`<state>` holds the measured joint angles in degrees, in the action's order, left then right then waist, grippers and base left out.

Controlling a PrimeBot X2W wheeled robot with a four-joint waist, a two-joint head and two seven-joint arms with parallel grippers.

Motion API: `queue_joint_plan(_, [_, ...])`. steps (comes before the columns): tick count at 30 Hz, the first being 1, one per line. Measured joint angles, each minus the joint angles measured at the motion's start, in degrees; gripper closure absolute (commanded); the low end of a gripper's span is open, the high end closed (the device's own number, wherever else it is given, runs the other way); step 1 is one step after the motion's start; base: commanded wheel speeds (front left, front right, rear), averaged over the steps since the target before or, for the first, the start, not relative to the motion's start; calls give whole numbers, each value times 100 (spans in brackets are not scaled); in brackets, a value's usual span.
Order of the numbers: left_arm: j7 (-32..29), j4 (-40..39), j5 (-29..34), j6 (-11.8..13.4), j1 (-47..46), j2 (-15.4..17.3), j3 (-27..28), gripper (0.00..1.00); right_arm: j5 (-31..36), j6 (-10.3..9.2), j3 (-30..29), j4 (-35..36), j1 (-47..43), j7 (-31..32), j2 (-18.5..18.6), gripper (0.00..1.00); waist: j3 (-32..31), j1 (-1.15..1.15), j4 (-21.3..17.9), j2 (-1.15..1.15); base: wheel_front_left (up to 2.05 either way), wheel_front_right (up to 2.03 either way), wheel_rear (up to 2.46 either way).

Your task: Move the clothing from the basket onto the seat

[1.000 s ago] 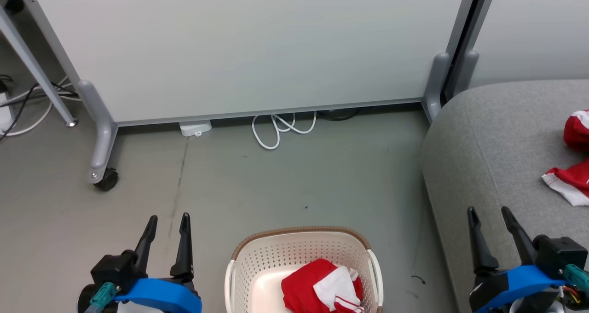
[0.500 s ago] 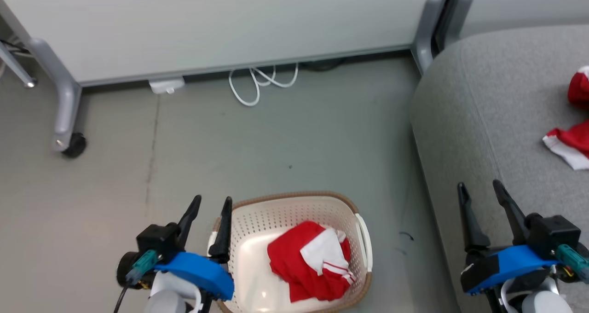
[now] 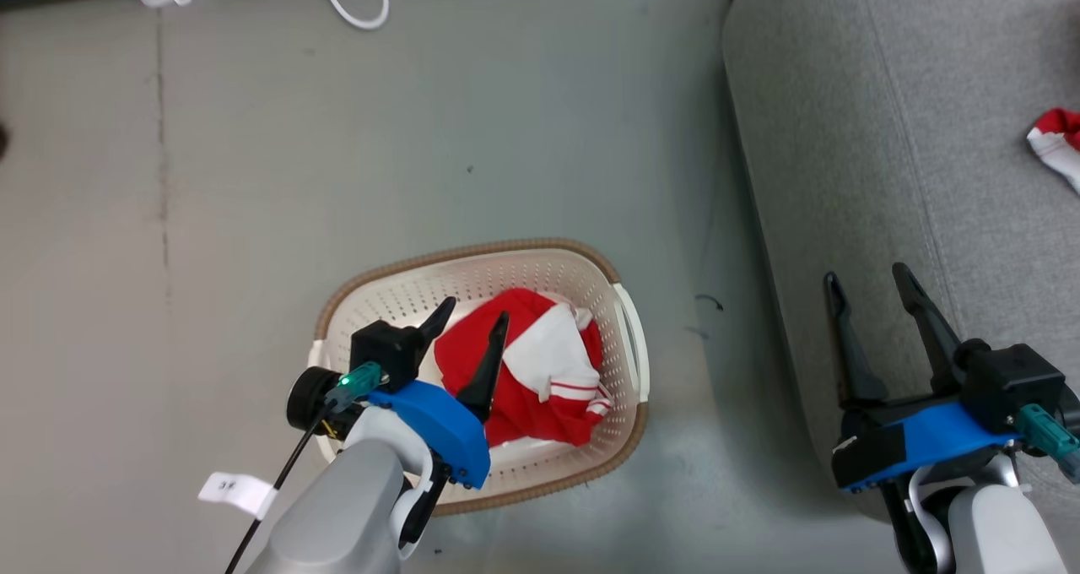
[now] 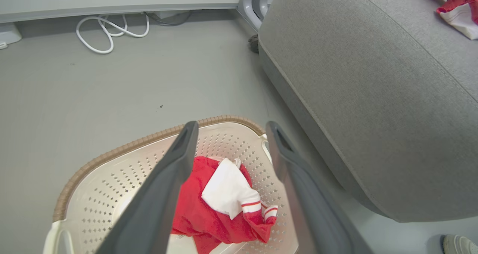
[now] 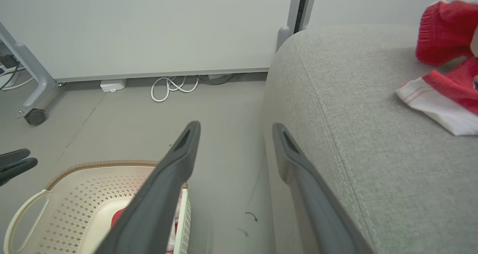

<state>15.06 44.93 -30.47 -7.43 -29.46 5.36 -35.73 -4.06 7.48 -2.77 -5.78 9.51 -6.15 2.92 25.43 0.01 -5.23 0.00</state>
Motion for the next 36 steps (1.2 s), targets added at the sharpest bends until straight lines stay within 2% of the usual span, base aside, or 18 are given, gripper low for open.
queue_joint_plan(6, [-140, 746, -542, 0, -545, -68, -773, 0, -18, 0, 63, 79, 128, -58, 0, 0, 597, 0, -166, 0, 0, 0, 0])
queue_joint_plan(15, [-296, 1112, -1016, 0, -998, -138, -1755, 0, -99, 0, 185, 178, 288, -162, 0, 0, 1194, 0, -403, 0, 0, 0, 0])
queue_joint_plan(24, [-495, 1471, -1633, 0, -1384, -136, -2208, 0, -115, 0, 289, 434, 389, -226, -1, 0, 1778, 0, -587, 0, 0, 0, 0])
queue_joint_plan(36, [-748, 1913, -2126, 0, -1786, -148, -2506, 0, -261, 0, 393, 510, 442, -364, 0, 0, 2371, -1, -828, 0, 0, 0, 0])
